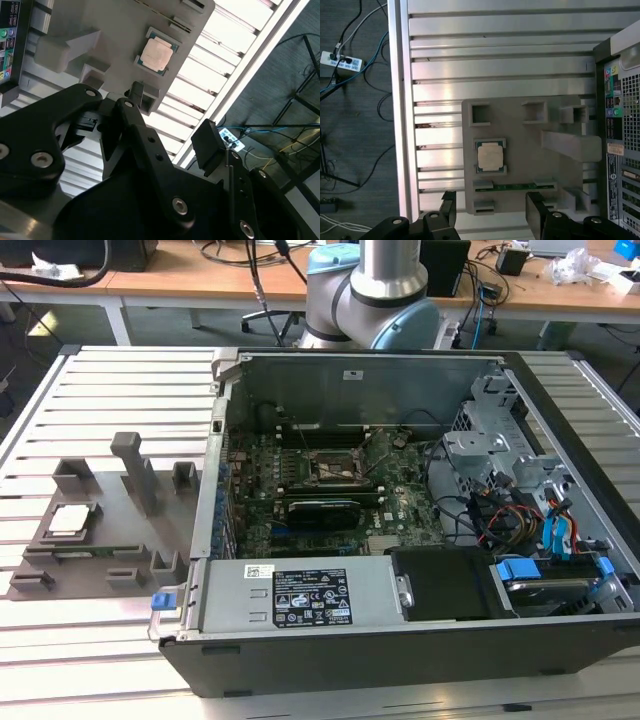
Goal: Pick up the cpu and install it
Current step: 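Pick up the cpu and move it towards the insertion slot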
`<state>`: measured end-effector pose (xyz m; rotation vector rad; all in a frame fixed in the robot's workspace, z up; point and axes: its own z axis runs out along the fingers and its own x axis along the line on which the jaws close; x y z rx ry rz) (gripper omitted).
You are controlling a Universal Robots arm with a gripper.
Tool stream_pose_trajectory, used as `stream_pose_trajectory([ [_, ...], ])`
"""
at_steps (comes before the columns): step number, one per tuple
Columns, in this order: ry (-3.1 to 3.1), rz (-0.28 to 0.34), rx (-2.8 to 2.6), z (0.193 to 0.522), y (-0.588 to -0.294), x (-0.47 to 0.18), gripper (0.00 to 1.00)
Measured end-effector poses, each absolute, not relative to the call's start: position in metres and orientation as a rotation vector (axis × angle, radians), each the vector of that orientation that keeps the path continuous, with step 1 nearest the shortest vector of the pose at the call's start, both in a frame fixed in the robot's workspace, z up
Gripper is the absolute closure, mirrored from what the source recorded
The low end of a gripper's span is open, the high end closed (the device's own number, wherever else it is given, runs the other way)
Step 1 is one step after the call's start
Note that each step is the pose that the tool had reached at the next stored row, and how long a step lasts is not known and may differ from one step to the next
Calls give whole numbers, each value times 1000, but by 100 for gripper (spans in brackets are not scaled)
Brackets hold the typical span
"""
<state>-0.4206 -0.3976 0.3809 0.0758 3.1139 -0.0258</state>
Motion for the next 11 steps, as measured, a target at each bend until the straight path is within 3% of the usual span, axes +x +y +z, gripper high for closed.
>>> stream_pose_trajectory([
  [11,3114,-26,76,377,-398,-421,34],
])
